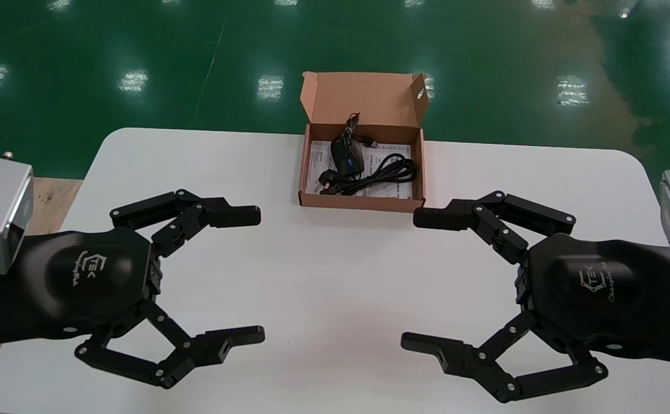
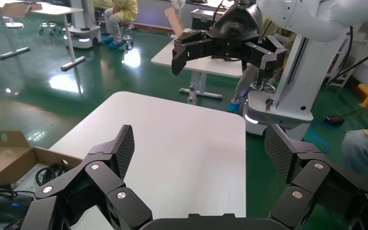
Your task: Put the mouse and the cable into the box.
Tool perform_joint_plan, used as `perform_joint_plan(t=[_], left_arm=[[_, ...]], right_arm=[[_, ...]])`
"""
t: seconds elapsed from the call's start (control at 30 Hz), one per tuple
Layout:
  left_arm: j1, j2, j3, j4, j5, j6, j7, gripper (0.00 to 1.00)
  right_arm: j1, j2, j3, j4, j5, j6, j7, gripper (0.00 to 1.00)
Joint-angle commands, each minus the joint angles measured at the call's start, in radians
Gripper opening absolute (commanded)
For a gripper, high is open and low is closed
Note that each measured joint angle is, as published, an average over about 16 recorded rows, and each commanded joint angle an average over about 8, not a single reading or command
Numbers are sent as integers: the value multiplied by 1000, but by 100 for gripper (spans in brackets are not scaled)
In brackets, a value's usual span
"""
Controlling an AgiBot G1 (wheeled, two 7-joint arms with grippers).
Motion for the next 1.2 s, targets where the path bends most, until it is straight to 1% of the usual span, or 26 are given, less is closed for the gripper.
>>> perform_joint_plan(t=[0.03,1.2], left_arm=[[0,0,0,0,0,0,0,100],[0,0,0,0,0,0,0,100]], right_arm=[[0,0,0,0,0,0,0,100],[0,0,0,0,0,0,0,100]])
